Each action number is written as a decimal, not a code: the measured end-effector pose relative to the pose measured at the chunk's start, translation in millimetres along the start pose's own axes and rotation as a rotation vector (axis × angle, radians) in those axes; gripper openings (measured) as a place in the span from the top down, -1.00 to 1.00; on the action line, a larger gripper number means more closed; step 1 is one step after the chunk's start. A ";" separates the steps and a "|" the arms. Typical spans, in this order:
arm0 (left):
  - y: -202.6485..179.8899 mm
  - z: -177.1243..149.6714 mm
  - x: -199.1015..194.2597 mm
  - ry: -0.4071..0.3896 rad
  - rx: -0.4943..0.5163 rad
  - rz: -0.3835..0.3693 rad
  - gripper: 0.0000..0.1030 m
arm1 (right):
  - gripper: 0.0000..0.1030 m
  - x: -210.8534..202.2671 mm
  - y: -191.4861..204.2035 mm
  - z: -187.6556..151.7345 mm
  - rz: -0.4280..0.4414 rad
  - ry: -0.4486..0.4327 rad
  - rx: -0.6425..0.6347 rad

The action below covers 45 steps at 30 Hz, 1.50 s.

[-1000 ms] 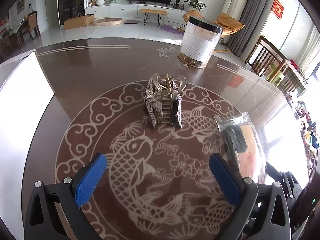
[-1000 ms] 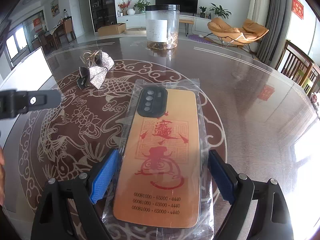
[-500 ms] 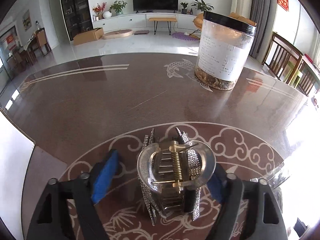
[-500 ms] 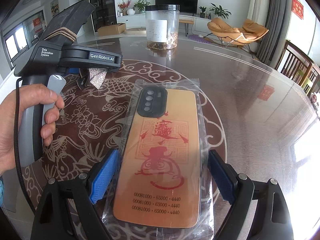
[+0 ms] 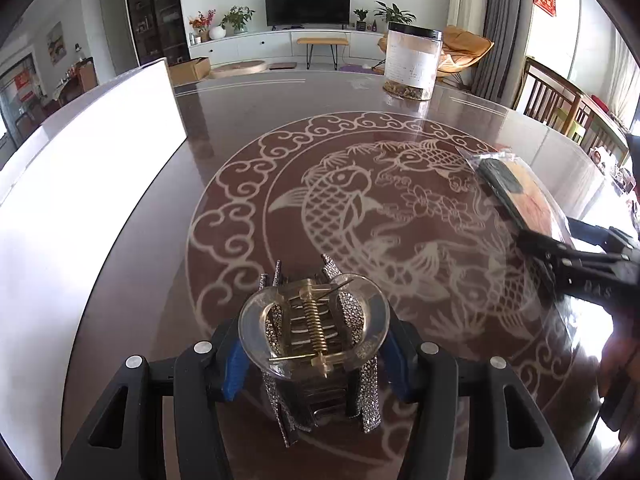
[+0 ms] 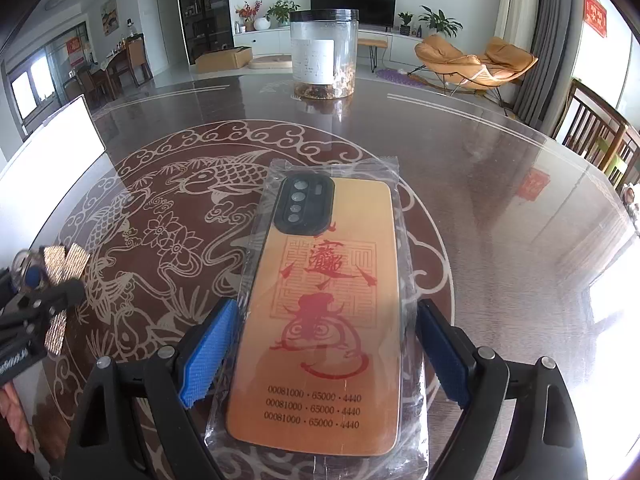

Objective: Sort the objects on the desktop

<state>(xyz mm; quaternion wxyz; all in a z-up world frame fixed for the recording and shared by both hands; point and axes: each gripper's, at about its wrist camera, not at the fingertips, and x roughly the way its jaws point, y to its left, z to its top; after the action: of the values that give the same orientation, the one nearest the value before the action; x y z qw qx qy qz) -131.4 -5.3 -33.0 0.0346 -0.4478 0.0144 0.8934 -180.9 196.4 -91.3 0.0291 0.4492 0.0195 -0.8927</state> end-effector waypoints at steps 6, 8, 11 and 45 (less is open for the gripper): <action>-10.0 -51.3 -36.6 -0.024 0.021 -0.010 -0.09 | -0.51 -18.8 28.2 -21.8 0.108 -0.016 -0.103; -9.4 -55.7 -40.3 -0.028 0.012 -0.017 -0.09 | -0.51 -34.7 40.2 -43.1 0.129 -0.016 -0.128; -11.2 -55.6 -40.1 -0.026 0.006 -0.008 -0.09 | -0.50 -58.0 48.5 -73.9 0.126 -0.017 -0.126; -6.4 -32.7 -12.5 0.040 -0.062 0.054 -1.00 | -1.00 -69.0 40.5 -95.7 0.058 0.022 -0.085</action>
<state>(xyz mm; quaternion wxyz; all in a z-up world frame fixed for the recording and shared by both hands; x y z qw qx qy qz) -97.3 -1.4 -42.6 -0.0037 -0.4658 -0.0007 0.8849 -60.4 164.3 -93.2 0.0739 0.4577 0.0444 -0.8849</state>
